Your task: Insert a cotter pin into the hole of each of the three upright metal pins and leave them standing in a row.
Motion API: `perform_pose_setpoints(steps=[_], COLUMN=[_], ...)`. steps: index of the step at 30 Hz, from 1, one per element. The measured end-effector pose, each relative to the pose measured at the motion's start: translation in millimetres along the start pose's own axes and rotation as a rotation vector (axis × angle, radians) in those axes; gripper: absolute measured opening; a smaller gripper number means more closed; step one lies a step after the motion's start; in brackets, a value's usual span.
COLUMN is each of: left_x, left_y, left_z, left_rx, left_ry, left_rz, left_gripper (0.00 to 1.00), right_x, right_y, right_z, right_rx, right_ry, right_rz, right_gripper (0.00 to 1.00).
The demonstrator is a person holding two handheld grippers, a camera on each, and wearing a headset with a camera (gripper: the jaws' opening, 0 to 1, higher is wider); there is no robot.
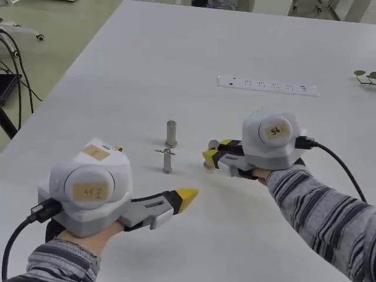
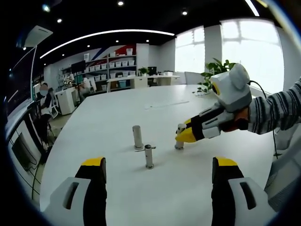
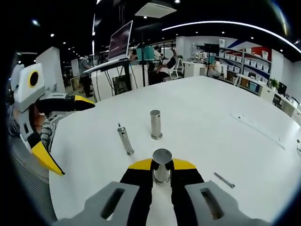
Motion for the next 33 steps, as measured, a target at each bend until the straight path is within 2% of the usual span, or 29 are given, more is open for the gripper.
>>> perform_pose_setpoints(steps=[7, 18, 28, 33], left_x=[0.7, -0.5, -1.4, -1.4], left_y=[-5.6, -9.5, -12.2, -13.0], left_z=[1.6, 2.3, 2.3, 2.4], left_rx=[-0.013, -0.023, -0.032, -0.034], left_ry=[-0.004, -0.003, -0.002, -0.005], left_rz=[-0.008, -0.015, -0.018, -0.018], left_gripper=[0.92, 0.92, 0.92, 0.92], right_x=[-12.3, -19.7, -27.5, -29.2], right_y=[11.3, 25.4, 31.4, 34.7], right_z=[8.6, 13.7, 14.1, 15.2], right_rx=[-0.030, -0.109, -0.118, -0.124], right_ry=[0.014, 0.022, 0.038, 0.019], right_rz=[0.003, -0.020, -0.046, -0.080], right_gripper=[0.08, 0.08, 0.08, 0.09])
Point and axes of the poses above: the centre of the closed fingertips' face, and the gripper's own axes: z roughly backward along the fingers, y roughly to its left, x roughly out of its top, the point moved 6 cm from there along z, roughly backward along the fingers, and after that the axes turned 2 degrees about -z, right-handed, at the moved point
